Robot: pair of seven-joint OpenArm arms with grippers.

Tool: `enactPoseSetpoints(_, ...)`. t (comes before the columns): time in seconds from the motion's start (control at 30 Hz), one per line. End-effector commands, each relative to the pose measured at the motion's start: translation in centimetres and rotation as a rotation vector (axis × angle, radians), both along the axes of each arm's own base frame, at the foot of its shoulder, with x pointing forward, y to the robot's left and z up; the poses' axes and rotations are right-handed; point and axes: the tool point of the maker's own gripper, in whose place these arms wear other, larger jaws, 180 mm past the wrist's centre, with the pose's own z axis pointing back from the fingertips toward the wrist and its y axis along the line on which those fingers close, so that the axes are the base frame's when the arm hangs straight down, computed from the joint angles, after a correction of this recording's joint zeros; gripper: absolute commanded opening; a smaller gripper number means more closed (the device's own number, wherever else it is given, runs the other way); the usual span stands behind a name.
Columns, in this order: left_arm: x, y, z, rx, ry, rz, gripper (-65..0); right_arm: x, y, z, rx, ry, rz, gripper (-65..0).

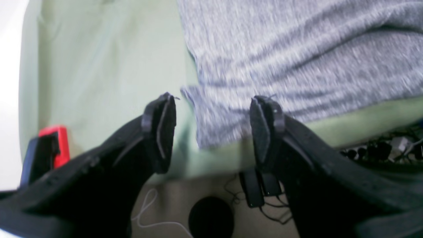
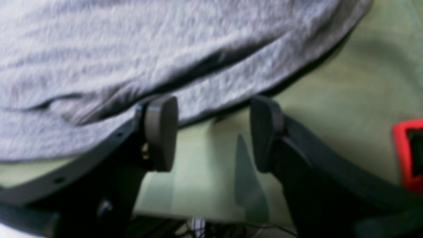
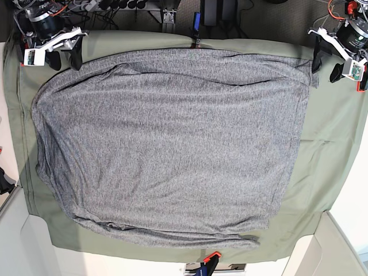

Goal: Fold the T-shirt properly
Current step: 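Lower both grippers and pinch the shirt's hem corners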

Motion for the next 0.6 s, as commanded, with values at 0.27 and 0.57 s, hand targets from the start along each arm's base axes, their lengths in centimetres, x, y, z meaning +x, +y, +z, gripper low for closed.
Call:
enactPoseSetpoints(0.27, 1.6, 3.1, -2.7, -0.032, 0.017, 0.123, -26.9, 1.1, -1.4, -0.8, -0.032, -0.002, -0.058, -30.3)
enactPoseSetpoints(0.57, 1.2, 2.8, -3.4, -0.074, 0.036, 0.129, -26.9, 1.2, -1.4, -0.9, -0.033, -0.001, -0.093, -30.3)
